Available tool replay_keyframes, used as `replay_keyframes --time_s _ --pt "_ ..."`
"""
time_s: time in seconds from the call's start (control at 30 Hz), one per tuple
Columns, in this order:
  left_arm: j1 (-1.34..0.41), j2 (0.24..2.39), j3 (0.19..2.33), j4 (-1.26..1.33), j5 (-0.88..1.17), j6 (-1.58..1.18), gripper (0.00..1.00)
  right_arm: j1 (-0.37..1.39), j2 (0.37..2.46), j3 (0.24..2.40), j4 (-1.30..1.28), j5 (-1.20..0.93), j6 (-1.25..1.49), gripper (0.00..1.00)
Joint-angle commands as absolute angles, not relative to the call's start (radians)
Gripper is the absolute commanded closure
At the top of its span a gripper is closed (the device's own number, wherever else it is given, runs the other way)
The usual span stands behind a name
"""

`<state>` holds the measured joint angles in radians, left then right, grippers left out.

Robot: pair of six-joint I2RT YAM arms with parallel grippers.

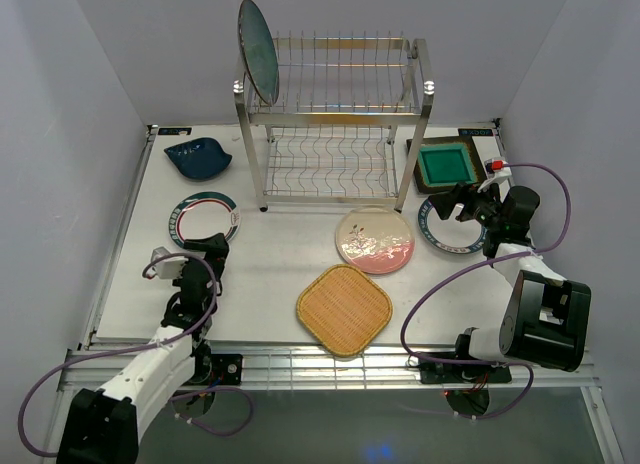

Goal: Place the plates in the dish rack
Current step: Pick up the plate at the center of the board.

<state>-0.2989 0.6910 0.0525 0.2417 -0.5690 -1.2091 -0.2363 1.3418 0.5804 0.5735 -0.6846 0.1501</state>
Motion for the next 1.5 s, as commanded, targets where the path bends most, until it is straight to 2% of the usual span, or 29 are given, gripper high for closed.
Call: replay_keyframes --time_s 0.0,0.47,0.8,1.47 --pt "-0.256 0.704 0.02 0.293 -0.467 -1.198 0.02 -0.247 1.336 0.623 0.58 -0.704 0.156 0.1" --pt "-0.092 0.833 0.003 0.397 -0.295 -1.245 0.02 -0.259 1.324 0.623 0.58 -0.713 0.163 0.1" --pt "-0.054 0.945 -0.048 0.515 -0.296 -1.315 0.02 -0.265 1.333 0.626 0.581 -0.727 0.169 0.1" --pt "-0.003 1.333 -0.057 0.805 -0.282 -1.414 0.05 -0.273 1.344 0.627 0.583 -0.736 0.173 0.1"
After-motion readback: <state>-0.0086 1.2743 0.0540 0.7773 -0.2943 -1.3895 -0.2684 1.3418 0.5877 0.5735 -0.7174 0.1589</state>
